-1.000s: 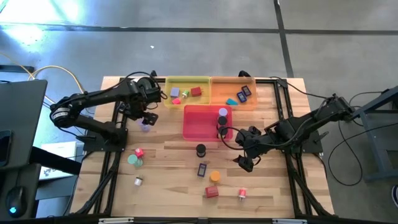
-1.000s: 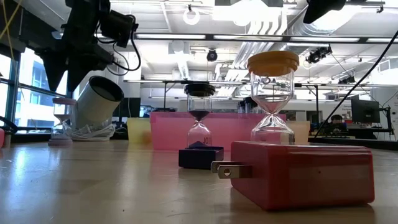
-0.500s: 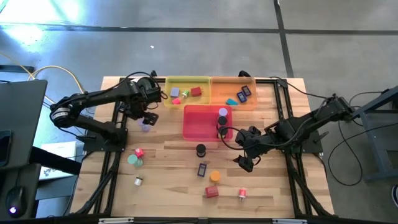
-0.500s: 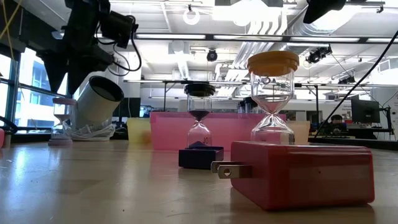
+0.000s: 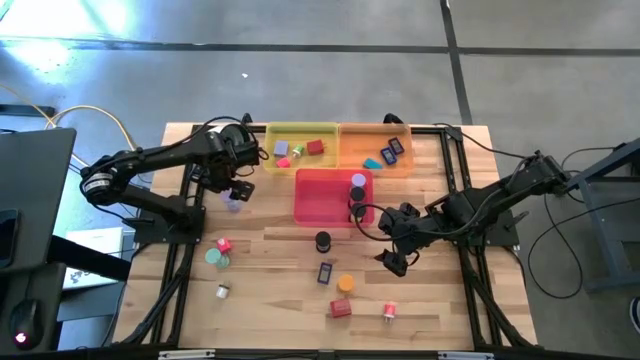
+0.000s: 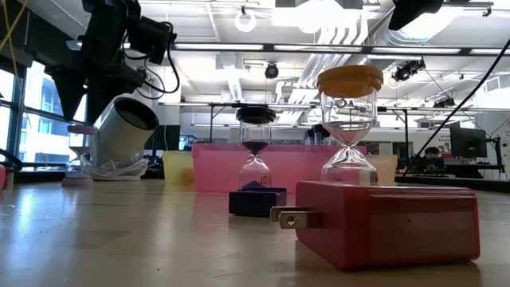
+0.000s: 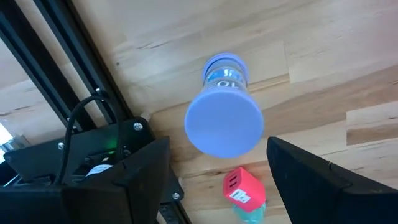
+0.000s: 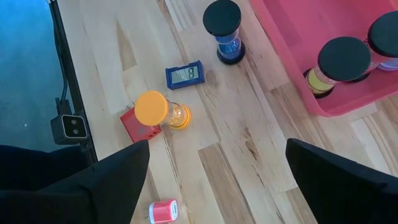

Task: Pick & Place Office items
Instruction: Put the violet hourglass into the red bin

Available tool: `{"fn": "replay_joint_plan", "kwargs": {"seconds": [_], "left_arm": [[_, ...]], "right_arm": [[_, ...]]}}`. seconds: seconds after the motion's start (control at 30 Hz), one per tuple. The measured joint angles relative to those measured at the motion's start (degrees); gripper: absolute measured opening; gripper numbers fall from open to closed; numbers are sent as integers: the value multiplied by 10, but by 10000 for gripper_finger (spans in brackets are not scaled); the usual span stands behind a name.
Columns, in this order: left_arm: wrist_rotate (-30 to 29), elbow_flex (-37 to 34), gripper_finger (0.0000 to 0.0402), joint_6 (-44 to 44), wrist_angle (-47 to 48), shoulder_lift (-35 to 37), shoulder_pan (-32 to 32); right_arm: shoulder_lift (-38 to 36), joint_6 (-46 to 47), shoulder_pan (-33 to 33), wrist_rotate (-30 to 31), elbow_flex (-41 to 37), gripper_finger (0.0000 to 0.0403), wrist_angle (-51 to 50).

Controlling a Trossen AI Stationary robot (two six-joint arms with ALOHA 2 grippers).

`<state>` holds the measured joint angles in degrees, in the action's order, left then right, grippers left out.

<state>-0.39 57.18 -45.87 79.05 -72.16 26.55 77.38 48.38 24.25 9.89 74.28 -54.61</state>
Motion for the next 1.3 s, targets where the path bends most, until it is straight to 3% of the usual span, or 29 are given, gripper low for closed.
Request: {"fn": "replay_joint_plan", "kwargs": {"seconds": [0.57,1.03,1.17,1.3], "left_arm": [[33,-77,259,13,-81,0,0],[2,-95,258,12,-129,0,0],[-3,-95,240,10,-130,0,0],[-5,-95,196,7,-129,0,0]], "right_arm": [[0,0,0,0,0,366,0],[0,-1,0,2,0,366,23],[0,-2,0,2,0,366,32],[0,-2,0,2,0,366,32]]}}
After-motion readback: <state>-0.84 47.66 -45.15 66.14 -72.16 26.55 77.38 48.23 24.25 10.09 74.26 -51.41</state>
